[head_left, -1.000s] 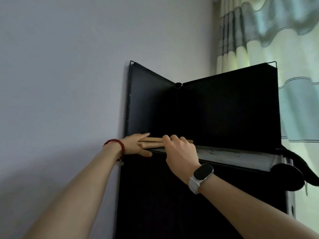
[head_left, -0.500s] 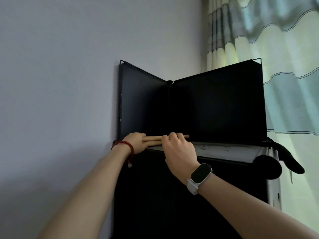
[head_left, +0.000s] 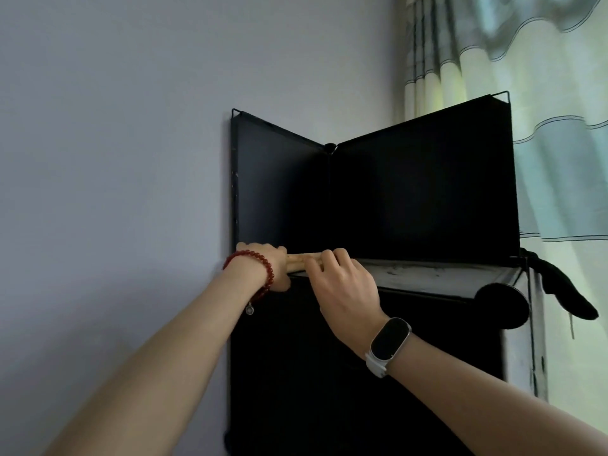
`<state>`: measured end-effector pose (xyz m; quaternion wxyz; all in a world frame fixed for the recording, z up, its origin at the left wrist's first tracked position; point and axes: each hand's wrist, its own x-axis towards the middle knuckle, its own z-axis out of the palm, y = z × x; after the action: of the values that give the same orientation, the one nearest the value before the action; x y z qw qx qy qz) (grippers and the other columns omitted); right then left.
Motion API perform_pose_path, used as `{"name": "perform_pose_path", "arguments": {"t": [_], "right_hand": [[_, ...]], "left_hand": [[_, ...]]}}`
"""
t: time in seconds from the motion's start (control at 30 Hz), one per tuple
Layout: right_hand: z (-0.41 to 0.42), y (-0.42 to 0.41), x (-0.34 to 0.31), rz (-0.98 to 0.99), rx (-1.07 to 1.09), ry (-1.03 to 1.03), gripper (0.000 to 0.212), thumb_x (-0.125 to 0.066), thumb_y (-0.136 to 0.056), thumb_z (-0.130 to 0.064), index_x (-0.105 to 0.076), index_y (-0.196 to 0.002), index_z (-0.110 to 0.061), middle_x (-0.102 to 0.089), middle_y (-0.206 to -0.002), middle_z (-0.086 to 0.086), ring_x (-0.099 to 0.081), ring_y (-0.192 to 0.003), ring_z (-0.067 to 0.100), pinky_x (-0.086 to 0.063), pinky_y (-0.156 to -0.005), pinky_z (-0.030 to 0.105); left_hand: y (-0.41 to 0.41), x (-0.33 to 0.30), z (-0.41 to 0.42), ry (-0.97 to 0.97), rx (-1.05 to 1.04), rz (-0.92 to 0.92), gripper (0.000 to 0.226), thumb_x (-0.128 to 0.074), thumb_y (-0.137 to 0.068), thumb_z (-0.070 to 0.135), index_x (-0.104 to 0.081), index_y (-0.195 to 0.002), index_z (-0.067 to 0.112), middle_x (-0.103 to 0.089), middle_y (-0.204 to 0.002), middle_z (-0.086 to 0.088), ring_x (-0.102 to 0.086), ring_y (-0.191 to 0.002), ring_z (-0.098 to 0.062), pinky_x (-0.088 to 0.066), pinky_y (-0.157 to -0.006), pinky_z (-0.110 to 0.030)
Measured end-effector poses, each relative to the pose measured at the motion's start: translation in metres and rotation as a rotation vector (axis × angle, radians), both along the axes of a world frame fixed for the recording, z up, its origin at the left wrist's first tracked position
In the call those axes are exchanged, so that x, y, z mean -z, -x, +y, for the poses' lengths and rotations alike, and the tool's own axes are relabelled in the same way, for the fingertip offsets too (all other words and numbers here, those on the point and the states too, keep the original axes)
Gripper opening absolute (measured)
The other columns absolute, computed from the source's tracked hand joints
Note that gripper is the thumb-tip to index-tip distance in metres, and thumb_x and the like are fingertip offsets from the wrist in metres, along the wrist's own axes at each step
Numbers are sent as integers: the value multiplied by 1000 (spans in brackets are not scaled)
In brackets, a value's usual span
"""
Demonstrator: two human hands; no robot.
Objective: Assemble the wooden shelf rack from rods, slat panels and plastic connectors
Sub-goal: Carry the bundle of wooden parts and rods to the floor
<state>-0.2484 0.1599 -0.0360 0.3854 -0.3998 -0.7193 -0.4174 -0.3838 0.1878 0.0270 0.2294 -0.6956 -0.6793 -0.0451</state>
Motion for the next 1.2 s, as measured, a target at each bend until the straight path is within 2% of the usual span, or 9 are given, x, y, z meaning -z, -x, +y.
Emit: {"name": "perform_pose_path", "arguments": {"t": [0.2,0.3,0.5,0.57,0.7,0.8,0.9,1.07,1.2], "right_hand": [[0,-3,4,-6,-61,-16,34,-84,-43,-5,-64,-70,-9,-61,-67,6,-59,-59,20,-49,-49,26],[-4,-6,4,14,-54,-16,33,-82,-44,-1,-61,-69,-8,-58,-64,7,-56,-57,22,-47,-47,27],[-14,-7,-3,-1,-101,17,24,-73,-53,8,-62,-72,-2,-60,-68,13,-59,-59,29,-48,-46,31],[-23,-8,-11,3,-109,40,26,-74,-57,10,-63,-78,0,-62,-73,15,-60,-64,31,-48,-48,32],[-46,-10,-37,63,-105,3,35,-79,-50,12,-64,-80,2,-62,-74,18,-60,-61,32,-38,-42,24],[-68,-20,-59,113,-179,-62,27,-62,-74,11,-62,-101,5,-61,-90,20,-58,-79,35,-38,-49,30],[-100,-47,-79,171,-276,-158,29,-49,-81,10,-59,-108,4,-60,-99,19,-55,-89,35,-41,-55,34],[-151,-136,-95,331,-350,-246,32,-49,-79,12,-61,-107,1,-62,-105,17,-56,-95,34,-39,-62,31],[-200,-251,-80,381,-302,-268,28,-49,-80,12,-61,-102,0,-63,-100,16,-57,-90,36,-47,-63,36]], "left_hand": [[4,21,12,-104,44,35,68,-46,-92,7,-9,-148,17,-47,-124,-20,-53,-108,-33,-46,-82,-38],[10,35,2,-217,37,34,69,-45,-93,9,-4,-148,20,-45,-123,-19,-52,-107,-34,-46,-86,-42],[25,69,-16,-442,-34,-53,73,-44,-93,10,4,-147,20,-48,-117,-14,-53,-98,-27,-45,-75,-35],[28,66,-26,-494,-65,-102,72,-41,-93,8,5,-148,19,-51,-114,-14,-53,-97,-27,-43,-75,-35],[25,48,-55,-670,-53,-225,63,-37,-96,9,-3,-149,17,-53,-106,-15,-54,-89,-29,-36,-65,-35],[13,28,-85,-771,-18,-377,58,-34,-98,11,-7,-148,17,-52,-104,-18,-53,-88,-32,-36,-66,-37],[-12,8,-116,-840,32,-455,56,-36,-98,16,-9,-147,19,-52,-104,-18,-53,-87,-32,-42,-71,-41],[-95,-15,-166,-913,117,-410,58,-43,-96,14,-13,-146,19,-52,-101,-16,-54,-84,-30,-48,-69,-41],[-203,-7,-205,-863,262,-402,58,-43,-96,14,-14,-147,20,-52,-101,-15,-55,-88,-31,-48,-72,-42]]}}
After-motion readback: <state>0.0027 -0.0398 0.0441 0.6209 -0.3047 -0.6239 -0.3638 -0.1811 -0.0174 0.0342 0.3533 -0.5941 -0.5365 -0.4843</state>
